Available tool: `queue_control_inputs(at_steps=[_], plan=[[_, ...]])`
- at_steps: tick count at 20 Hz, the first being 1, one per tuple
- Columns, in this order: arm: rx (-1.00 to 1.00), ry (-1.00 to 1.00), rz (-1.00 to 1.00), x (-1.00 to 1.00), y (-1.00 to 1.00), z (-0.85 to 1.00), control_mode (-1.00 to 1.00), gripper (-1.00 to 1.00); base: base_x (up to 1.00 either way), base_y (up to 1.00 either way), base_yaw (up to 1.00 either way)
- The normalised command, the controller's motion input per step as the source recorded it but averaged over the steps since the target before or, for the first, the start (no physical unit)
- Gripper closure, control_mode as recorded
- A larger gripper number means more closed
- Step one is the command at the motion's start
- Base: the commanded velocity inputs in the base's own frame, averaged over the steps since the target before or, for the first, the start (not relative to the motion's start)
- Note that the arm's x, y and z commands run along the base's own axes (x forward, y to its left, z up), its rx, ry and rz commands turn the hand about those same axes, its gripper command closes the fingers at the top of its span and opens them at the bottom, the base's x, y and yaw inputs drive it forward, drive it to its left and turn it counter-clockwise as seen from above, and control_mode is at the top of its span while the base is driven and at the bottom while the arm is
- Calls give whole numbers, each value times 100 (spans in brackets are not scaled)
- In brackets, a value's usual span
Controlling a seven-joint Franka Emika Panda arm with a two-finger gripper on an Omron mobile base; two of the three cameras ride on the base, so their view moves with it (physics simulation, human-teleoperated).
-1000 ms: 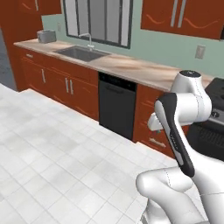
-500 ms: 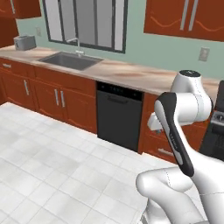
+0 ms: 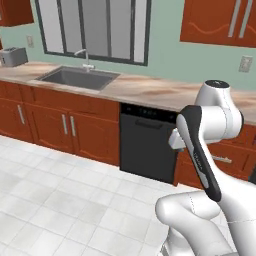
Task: Navigate to the coffee machine.
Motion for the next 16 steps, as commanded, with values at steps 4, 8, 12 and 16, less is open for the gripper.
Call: queue_control_inputs(at_steps=[4, 8, 12, 16], plan=[[0, 0, 0, 0, 0, 0, 100, -100, 67, 100, -22], [0, 0, 0, 0, 0, 0, 100, -100, 48, 100, -14], [0, 0, 0, 0, 0, 0, 100, -100, 48, 100, -11], [0, 0, 0, 0, 0, 0, 100, -100, 53, 100, -5]])
